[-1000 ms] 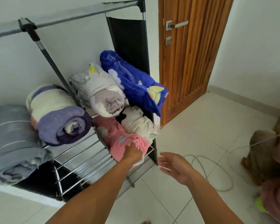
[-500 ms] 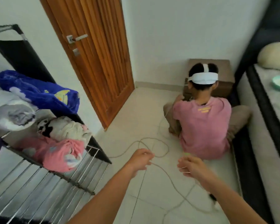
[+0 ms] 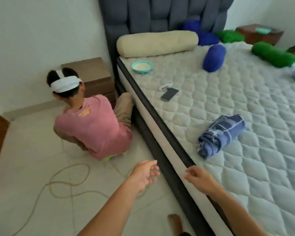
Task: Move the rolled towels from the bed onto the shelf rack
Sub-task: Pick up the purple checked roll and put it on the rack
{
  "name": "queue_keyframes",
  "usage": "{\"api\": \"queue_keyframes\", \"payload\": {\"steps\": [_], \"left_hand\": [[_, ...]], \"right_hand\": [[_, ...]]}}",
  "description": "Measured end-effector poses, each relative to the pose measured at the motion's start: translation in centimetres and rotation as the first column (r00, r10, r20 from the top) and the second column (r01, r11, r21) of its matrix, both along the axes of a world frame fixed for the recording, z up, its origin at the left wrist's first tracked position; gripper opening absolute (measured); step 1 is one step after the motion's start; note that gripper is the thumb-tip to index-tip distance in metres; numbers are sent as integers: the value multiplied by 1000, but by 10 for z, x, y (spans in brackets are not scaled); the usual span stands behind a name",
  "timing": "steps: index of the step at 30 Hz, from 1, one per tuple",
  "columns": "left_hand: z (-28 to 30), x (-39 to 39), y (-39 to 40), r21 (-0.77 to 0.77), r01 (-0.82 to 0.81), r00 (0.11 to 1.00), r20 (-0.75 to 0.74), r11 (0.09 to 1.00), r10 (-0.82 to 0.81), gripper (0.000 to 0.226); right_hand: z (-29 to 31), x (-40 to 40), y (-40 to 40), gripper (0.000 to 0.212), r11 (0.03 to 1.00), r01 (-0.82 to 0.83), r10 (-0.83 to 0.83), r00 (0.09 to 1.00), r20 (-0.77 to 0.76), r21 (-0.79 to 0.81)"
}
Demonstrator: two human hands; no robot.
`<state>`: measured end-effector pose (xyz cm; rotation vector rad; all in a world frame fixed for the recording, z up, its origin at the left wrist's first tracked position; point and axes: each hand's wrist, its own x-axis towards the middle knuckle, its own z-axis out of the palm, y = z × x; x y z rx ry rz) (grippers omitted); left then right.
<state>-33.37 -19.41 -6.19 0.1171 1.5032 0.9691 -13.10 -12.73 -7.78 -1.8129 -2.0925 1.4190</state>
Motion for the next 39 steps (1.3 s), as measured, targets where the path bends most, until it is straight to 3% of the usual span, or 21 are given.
{"api": "queue_keyframes", "payload": {"steps": [4,9,13,15,20,23,27,33,37,39], "left_hand": [[-11,66,85,-48,143,990,13,989,-142,6],[-19,135,201,-138,141,990,2,980,-142,44],[-35,163,273,-158,43,997,-53,986,-52,67],[-63,169,301,-239,70,989,-108,968,-98,83],[-97,183,334,-412,75,982,-128,908,-139,94],[-91,188,338,-473,47,982,-142,880,-128,98],[-64,193,341,-478,-1,992,-109,878,-58,72],[-61,197,334,-571,58,985,-99,819,-139,89],[-75,192,328,-639,87,994,4,764,-110,136],[-78,191,325,-626,125,990,25,770,-141,131]], "right_hand": [[-16,81,68,27,970,244,-244,970,-2,-15],[-30,151,179,34,905,425,-424,905,-45,12],[-30,174,272,43,896,442,-441,897,-34,31],[-31,176,316,48,899,434,-433,901,-32,55],[-33,178,397,61,938,334,-339,940,40,95],[-44,180,424,71,959,273,-277,959,65,71],[-66,180,435,76,970,232,-230,973,35,-77],[-97,193,417,44,855,343,-422,896,-137,-390],[-98,200,410,44,813,353,-466,871,-154,-462],[-97,201,407,41,792,376,-503,848,-166,-481]]}}
